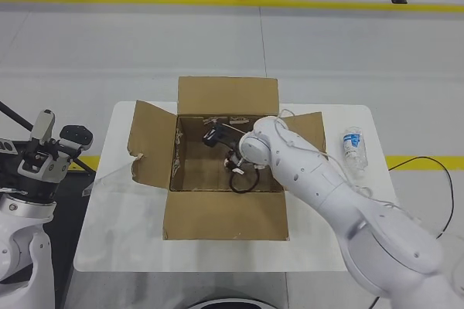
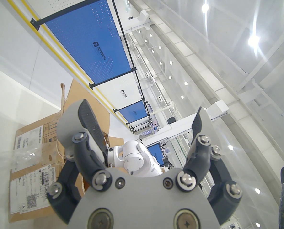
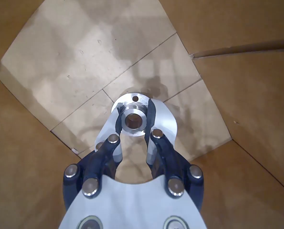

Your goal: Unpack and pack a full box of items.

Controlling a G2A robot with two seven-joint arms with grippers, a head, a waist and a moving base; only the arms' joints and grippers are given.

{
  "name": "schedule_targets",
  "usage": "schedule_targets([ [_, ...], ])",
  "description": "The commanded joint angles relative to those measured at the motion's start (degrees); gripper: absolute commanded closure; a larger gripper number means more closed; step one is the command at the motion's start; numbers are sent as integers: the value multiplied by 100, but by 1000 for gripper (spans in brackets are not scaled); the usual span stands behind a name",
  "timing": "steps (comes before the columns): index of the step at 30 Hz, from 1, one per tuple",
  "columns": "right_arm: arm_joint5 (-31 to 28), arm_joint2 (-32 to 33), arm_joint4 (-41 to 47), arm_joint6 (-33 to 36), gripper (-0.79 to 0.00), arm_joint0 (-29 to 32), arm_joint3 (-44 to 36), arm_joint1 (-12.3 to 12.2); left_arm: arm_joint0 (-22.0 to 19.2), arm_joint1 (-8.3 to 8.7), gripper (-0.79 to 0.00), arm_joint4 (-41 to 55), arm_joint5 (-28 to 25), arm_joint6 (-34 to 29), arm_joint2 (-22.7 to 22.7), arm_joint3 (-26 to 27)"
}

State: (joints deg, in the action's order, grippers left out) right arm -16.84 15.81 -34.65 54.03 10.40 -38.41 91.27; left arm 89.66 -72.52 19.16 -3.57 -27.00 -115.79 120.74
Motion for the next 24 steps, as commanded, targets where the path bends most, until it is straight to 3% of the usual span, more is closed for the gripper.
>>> schedule_targets([
  [1, 4, -16, -52, -20, -249, -6, 147, 80, 0, 0, -785, 0, 0, 0, 0, 0],
  [6, -66, 1, -97, -78, -369, -21, 421, 247, 0, 0, -785, 0, 0, 0, 0, 0],
  [9, -145, 37, -117, -115, -391, -45, 502, 311, 0, 0, -785, 0, 0, 0, 0, 0],
  [15, -205, 144, -263, -132, -603, -105, 275, 323, 0, 0, -785, 0, 0, 0, 0, 0],
  [19, -265, 370, -257, -138, -616, -94, -174, 176, 0, 0, -785, 0, 0, 0, 0, 0],
  [24, -254, 790, -336, 1, -610, 80, -1084, -174, 0, 0, -785, 0, 0, 0, 0, 0],
])
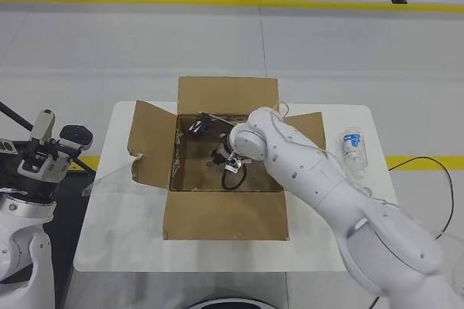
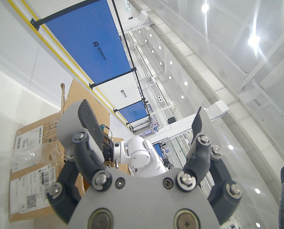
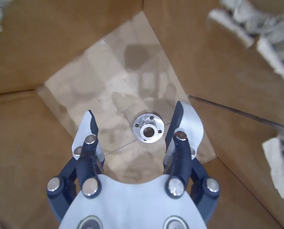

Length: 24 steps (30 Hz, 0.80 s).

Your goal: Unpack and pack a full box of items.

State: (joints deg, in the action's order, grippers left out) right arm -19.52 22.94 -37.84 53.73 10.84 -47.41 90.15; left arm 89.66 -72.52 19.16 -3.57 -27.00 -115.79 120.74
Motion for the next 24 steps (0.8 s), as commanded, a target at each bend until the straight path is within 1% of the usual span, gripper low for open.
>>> schedule_targets([
  [1, 38, 183, -59, 78, -610, 104, -424, -153, 0, 0, -785, 0, 0, 0, 0, 0],
  [4, 123, 567, -237, 258, -613, 383, -1254, -455, 0, 0, -785, 0, 0, 0, 0, 0],
  [8, 246, 1248, -574, 584, -603, 953, -2539, -892, 0, 0, -785, 0, 0, 0, 0, 0],
  [12, 359, 2143, -996, 987, -597, 1676, -3863, -1308, 0, 0, -785, 0, 0, 0, 0, 0],
  [15, 524, 2910, -1430, 1296, -600, 2284, -4815, -1577, 0, 0, -785, 0, 0, 0, 0, 0],
  [17, 665, 3452, -1760, 1527, -610, 2713, -5426, -1733, 0, 0, -785, 0, 0, 0, 0, 0],
  [20, 847, 4327, -2070, 1792, -600, 3400, -6244, -1924, 0, 0, -785, 0, 0, 0, 0, 0],
  [22, 980, 4951, -2223, 1914, -613, 3870, -6686, -2028, 0, 0, -785, 0, 0, 0, 0, 0],
  [24, 1191, 5562, -2386, 2009, -600, 4334, -7053, -2109, 0, 0, -785, 0, 0, 0, 0, 0],
])
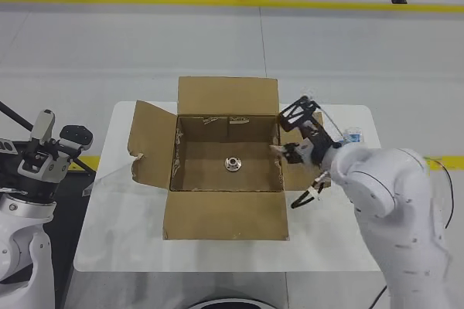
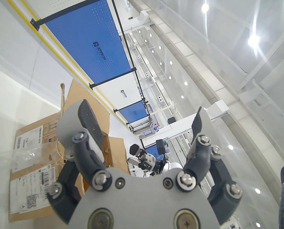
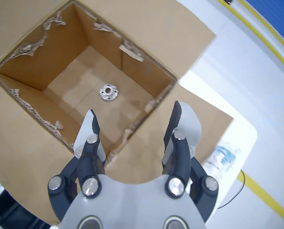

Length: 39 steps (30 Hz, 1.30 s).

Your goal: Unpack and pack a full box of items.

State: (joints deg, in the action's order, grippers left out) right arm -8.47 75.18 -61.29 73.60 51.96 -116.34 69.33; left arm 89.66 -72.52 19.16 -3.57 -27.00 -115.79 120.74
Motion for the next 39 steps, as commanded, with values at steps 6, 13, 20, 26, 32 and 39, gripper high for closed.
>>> schedule_targets([
  [6, 572, 2032, -79, 181, -594, 1427, -480, -168, 0, 0, -785, 0, 0, 0, 0, 0],
  [13, 389, 2813, 128, 651, -603, 1957, 154, -267, 0, 0, -785, 0, 0, 0, 0, 0],
  [20, 640, 2731, -233, 448, -517, 1755, 1089, -318, 0, 0, -785, 0, 0, 0, 0, 0],
  [26, 725, 2556, -393, 354, -468, 1519, 1704, -347, 0, 0, -785, 0, 0, 0, 0, 0],
  [32, 493, 2484, -247, 355, -480, 1237, 2381, -391, 0, 0, -785, 0, 0, 0, 0, 0],
  [39, 358, 2297, -267, 397, -462, 903, 2995, -436, 0, 0, -785, 0, 0, 0, 0, 0],
])
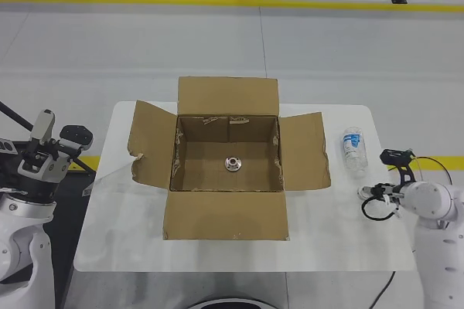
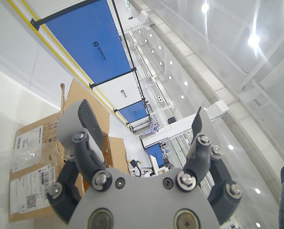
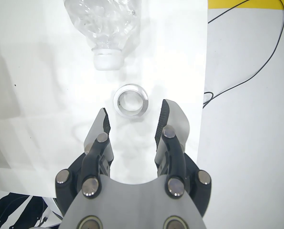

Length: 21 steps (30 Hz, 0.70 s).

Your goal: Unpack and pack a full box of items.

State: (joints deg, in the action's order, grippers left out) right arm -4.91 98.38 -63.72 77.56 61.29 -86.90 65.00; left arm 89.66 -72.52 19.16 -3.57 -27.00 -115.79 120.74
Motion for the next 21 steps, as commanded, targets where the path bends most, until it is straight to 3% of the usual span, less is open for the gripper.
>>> schedule_targets([
  [1, 7, -46, -17, -26, -449, -64, 114, -8, 0, 0, -785, 0, 0, 0, 0, 0],
  [5, 21, -125, -53, -81, -391, -166, 330, -27, 0, 0, -785, 0, 0, 0, 0, 0],
  [21, 16, -444, -75, -100, -357, -520, 930, -93, 0, 0, -785, 0, 0, 0, 0, 0],
])
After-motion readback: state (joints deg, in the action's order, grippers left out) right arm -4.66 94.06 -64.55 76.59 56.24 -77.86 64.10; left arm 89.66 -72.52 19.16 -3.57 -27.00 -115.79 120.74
